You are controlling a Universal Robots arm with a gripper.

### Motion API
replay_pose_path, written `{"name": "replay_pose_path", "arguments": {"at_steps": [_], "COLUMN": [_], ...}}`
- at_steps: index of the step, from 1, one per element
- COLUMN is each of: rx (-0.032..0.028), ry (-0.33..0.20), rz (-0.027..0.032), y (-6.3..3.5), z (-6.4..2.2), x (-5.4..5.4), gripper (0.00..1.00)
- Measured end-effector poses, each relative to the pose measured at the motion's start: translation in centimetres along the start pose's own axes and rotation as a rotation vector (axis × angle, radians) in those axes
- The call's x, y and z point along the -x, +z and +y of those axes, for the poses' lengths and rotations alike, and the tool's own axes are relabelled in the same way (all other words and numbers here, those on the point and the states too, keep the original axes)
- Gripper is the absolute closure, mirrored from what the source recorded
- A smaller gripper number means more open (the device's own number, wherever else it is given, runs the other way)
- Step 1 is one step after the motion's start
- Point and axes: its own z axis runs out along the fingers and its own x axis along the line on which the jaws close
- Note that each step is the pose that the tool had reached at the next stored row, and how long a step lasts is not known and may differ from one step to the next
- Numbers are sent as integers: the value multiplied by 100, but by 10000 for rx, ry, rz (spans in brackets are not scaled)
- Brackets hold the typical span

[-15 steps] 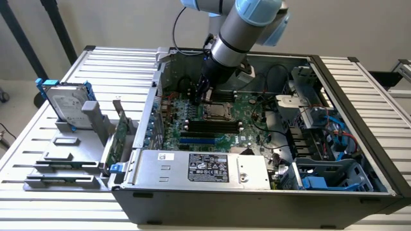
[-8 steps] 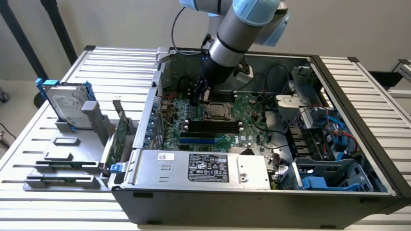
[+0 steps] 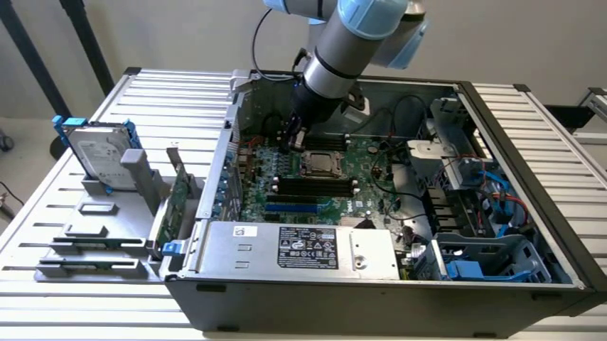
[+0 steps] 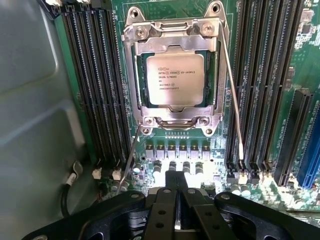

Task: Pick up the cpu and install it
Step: 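Install the first cpu locking lever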

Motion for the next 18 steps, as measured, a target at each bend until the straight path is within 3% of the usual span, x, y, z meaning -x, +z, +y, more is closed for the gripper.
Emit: {"name": "replay_pose_path", "arguments": {"at_steps": [7, 9, 15, 18], "rx": [46, 50, 58, 67], "ry": [492, 537, 622, 730], "rz": [360, 404, 452, 529], "y": [1, 2, 0, -11], "z": [-27, -36, -57, -65], "x": [5, 19, 102, 115], "gripper": [89, 89, 89, 89]}}
